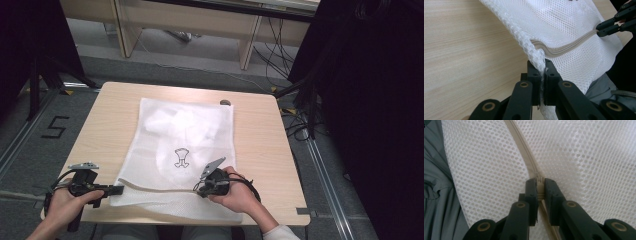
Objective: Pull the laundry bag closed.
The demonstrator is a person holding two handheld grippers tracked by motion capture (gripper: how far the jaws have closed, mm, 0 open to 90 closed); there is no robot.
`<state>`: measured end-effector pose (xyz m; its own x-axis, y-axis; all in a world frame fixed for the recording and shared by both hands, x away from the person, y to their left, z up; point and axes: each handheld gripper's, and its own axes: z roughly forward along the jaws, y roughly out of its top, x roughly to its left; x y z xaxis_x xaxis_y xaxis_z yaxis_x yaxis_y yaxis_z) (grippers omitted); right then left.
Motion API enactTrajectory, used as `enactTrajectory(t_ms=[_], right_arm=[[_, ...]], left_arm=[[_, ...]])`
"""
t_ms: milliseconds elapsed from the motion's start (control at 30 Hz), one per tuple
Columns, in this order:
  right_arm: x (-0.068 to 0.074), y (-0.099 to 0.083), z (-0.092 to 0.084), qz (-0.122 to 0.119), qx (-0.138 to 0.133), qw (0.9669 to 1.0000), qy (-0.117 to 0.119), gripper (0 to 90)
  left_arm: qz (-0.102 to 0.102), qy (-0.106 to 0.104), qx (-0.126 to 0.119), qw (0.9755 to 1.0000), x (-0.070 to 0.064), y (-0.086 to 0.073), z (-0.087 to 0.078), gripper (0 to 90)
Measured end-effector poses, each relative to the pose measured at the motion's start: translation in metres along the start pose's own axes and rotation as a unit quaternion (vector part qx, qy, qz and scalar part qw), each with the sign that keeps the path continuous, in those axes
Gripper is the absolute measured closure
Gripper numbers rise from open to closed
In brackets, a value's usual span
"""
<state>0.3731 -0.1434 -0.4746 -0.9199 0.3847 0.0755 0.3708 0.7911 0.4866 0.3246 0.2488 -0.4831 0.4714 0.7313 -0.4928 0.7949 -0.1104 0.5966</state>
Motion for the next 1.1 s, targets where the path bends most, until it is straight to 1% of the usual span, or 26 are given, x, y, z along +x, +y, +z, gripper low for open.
enactTrajectory(t_ms=[33,167,267,400,433,467,500,533,633,767,800,867,900,967,1100], right_arm=[[0.0,-0.001,0.0,0.005,-0.001,1.0,0.003,82.5],[-0.001,-0.002,-0.001,0.0,0.001,1.0,-0.002,82.5],[-0.001,-0.002,-0.001,0.004,-0.001,1.0,0.002,82.5],[-0.001,-0.003,-0.003,0.005,-0.003,1.0,0.001,82.5],[-0.001,-0.003,-0.004,0.005,0.0,1.0,-0.002,82.5],[-0.002,-0.004,-0.004,0.004,-0.002,1.0,-0.002,82.5],[-0.003,-0.005,-0.004,0.005,-0.003,1.0,-0.001,82.5],[-0.002,-0.006,-0.004,0.01,-0.002,0.9999,-0.003,82.5],[-0.003,-0.008,-0.006,0.01,-0.006,0.9999,-0.004,82.5],[-0.004,-0.01,-0.008,0.014,-0.003,0.9999,-0.003,82.5],[-0.004,-0.011,-0.009,0.012,-0.002,0.9999,-0.006,82.4],[-0.005,-0.012,-0.01,0.015,-0.004,0.9999,-0.003,82.4],[-0.005,-0.013,-0.01,0.014,-0.005,0.9998,-0.009,82.5],[-0.005,-0.014,-0.011,0.019,-0.006,0.9998,-0.007,82.5],[-0.006,-0.015,-0.012,0.018,-0.006,0.9998,-0.008,82.4]], left_arm=[[0.001,0.001,0.0,1.0,0.0,0.0,0.0,85.4],[-0.001,0.0,0.001,1.0,0.0,0.0,0.0,85.3],[-0.001,-0.001,0.0,1.0,0.0,0.0,0.0,85.3],[0.0,-0.001,0.0,1.0,0.0,0.0,0.0,85.3],[0.0,0.001,0.0,1.0,0.0,0.0,0.0,85.3],[-0.001,0.001,-0.002,1.0,0.0,0.0,0.0,85.3],[0.0,-0.001,0.001,1.0,0.0,0.0,0.0,85.3],[-0.001,-0.001,0.0,1.0,0.0,0.0,0.0,85.3],[0.0,0.0,0.0,1.0,0.0,0.0,0.0,85.3],[0.0,0.0,0.0,1.0,0.0,0.0,0.0,85.3],[0.0,0.0,0.0,1.0,0.0,0.0,0.0,85.3],[-0.002,-0.001,0.0,1.0,0.0,0.0,0.0,85.3],[-0.001,-0.001,0.0,1.0,0.0,0.0,0.0,85.3],[-0.001,-0.001,0.0,1.0,0.0,0.0,0.0,85.3],[-0.001,0.0,0.0,1.0,0.0,0.0,0.0,85.3]])
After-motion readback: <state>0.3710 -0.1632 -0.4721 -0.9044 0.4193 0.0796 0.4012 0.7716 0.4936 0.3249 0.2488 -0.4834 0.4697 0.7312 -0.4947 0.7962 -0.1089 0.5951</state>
